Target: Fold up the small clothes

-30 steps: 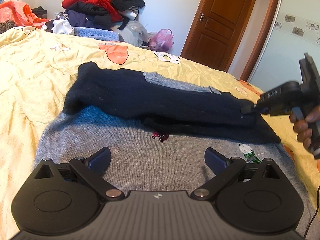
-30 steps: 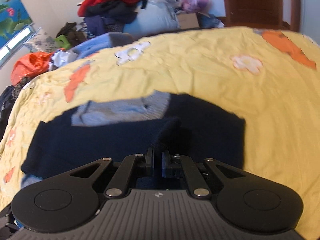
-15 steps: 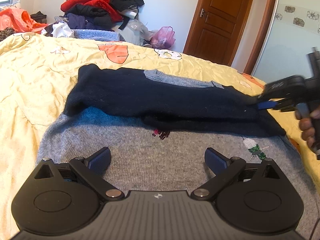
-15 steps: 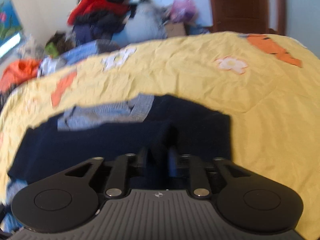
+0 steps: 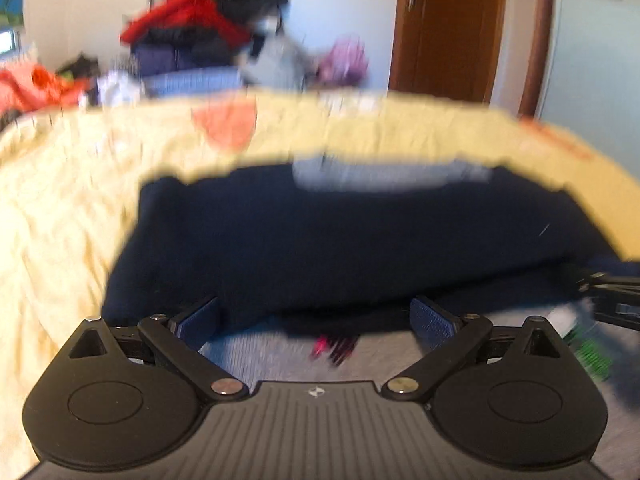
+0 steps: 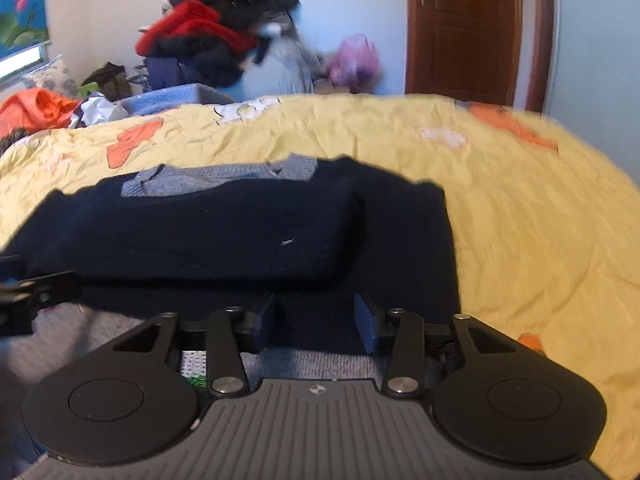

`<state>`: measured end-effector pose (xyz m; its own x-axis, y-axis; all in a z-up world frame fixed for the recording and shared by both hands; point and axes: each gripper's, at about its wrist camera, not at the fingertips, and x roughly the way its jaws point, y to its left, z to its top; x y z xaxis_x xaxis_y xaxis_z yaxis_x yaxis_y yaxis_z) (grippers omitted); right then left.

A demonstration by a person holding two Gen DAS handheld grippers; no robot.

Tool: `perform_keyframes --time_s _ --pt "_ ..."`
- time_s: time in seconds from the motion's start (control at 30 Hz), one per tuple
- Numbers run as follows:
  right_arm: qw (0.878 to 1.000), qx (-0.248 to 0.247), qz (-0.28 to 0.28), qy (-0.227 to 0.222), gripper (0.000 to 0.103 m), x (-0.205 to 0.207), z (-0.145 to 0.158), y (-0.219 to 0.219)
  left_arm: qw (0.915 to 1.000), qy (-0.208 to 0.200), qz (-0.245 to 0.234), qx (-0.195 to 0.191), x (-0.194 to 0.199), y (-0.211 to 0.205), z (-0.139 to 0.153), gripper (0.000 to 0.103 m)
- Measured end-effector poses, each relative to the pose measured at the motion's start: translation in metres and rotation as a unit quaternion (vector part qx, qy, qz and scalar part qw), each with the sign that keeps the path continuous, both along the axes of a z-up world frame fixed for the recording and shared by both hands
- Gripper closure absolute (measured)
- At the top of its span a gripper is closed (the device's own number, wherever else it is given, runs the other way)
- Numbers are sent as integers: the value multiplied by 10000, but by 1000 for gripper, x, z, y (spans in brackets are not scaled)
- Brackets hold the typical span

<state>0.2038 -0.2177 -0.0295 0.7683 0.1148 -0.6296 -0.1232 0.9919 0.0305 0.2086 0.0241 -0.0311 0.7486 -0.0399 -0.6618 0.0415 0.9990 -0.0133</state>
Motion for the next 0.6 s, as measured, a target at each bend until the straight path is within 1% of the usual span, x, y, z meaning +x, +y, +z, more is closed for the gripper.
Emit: perform_keyframes --time_s 0.03,0.07,0.1,0.17,0.2,0.27,0.33,0.37,0.4,0.43,0.53,0.6 --pt "9998 -149 79 -102 36 -3 -4 3 10000 -33 -59 -56 0 0 1 0" --pt "9995 -240 99 -201 33 -7 -8 4 10000 -13 -68 -48 2 0 0 0" --pt "9996 -192 55 -184 29 -5 -8 3 10000 -1 -97 -11 4 0 -1 0" --pt "9999 -43 11 -135 24 -1 -9 -2 9999 11 -116 18 6 -1 -1 0" --pt "9999 -43 44 -121 22 -1 -8 -1 9999 11 -119 21 6 0 -1 0" --pt "9998 -173 30 -133 21 -2 -9 3 9999 15 -106 54 5 -2 -1 0" --pt "9997 -209 -73 -140 20 -8 -7 5 9998 28 -76 164 0 -6 -1 0" --pt "9996 -219 -154 -125 18 -11 -6 6 9998 46 -50 212 -2 -7 -1 0" --pt "9994 -239 -228 -72 12 -16 -4 7 9997 82 -33 245 -5 -8 -1 0" --pt "9994 -236 -236 7 2 -21 -3 9 9996 117 -9 271 -7 -10 1 0" --pt "9996 -166 -36 240 0 -40 -3 11 9992 351 166 137 -21 -3 4 0" --pt "9991 -291 -7 301 0 -53 -7 14 9985 471 280 91 -36 1 7 0"
